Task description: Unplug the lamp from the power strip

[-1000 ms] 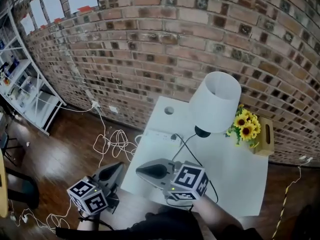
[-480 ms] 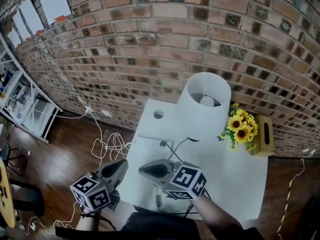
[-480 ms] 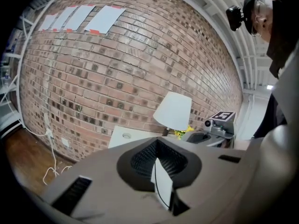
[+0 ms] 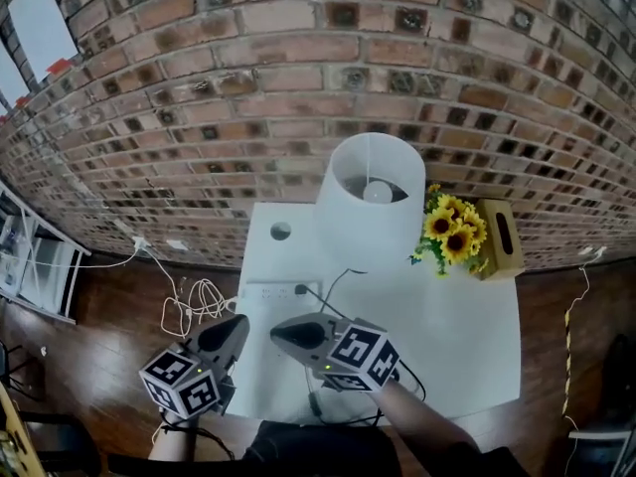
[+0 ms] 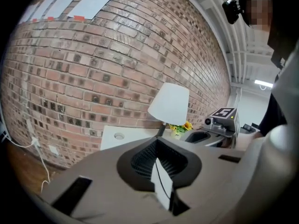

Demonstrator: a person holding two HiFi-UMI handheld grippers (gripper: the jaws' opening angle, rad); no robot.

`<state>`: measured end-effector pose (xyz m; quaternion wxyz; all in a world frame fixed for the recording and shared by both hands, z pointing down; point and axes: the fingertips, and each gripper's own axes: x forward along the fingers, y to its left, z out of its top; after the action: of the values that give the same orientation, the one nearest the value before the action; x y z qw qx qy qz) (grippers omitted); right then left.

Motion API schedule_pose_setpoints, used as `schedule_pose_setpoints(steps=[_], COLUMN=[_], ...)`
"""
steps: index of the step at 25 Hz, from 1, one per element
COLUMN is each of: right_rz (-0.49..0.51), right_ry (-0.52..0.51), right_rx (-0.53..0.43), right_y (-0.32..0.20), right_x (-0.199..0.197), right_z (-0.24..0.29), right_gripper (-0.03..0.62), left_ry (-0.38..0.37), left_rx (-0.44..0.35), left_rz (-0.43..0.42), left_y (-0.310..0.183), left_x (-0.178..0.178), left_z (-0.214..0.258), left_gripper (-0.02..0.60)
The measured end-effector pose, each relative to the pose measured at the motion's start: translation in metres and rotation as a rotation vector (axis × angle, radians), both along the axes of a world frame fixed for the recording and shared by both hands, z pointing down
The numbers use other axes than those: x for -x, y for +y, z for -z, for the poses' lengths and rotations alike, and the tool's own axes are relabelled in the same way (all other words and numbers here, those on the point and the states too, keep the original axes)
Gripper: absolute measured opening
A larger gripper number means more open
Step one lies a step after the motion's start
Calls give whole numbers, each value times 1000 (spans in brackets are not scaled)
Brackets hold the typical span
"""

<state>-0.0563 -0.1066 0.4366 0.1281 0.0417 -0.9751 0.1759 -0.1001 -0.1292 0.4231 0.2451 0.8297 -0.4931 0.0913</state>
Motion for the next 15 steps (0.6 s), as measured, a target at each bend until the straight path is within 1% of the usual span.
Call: schedule_pose_setpoints(steps=[2, 8, 11, 15], right_rz=[-48, -196, -273, -349], right_ry=[27, 114, 162, 225], right_rx=[5, 32, 35, 52], right_y=[-7, -31, -44, -56], right_x=[2, 3, -2, -8], right_z=[-9, -43, -59, -80], right_gripper=[-9, -9, -9, -9], left_ry=[0, 42, 35, 16], left_rx=[-1, 36, 53, 76], left_rz=[-35, -130, -166, -218], left_y=[-8, -28, -40, -48], left_x=[4, 11, 9, 0], left_z=[-4, -27, -39, -57], left_gripper=[18, 18, 18, 18])
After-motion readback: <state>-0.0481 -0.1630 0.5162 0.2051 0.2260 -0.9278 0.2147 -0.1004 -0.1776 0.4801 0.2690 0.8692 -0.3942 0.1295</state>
